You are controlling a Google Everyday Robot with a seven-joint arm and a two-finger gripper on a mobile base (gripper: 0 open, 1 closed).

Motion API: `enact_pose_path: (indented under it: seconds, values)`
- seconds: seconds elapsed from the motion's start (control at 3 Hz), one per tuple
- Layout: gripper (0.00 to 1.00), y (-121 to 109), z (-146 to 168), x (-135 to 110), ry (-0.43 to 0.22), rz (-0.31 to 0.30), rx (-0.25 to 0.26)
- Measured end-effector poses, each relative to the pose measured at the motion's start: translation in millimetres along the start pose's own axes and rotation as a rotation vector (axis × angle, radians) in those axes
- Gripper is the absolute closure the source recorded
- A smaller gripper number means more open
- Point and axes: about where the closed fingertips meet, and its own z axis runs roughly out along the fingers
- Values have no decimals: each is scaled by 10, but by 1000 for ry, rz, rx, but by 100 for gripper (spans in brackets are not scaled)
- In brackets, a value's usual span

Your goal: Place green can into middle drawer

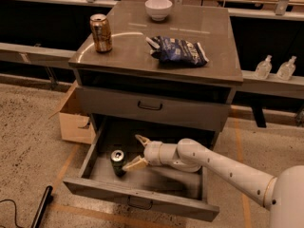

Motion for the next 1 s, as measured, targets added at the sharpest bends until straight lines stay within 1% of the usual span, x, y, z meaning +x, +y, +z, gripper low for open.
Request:
enact_pose_path:
  seconds: [0.33,0.67,1.0]
  values:
    - [21,-11,-412,-59,65,-12,19]
    - [35,58,-919,-188,138,1,45]
    - [58,236,-1531,-340,243,36,63]
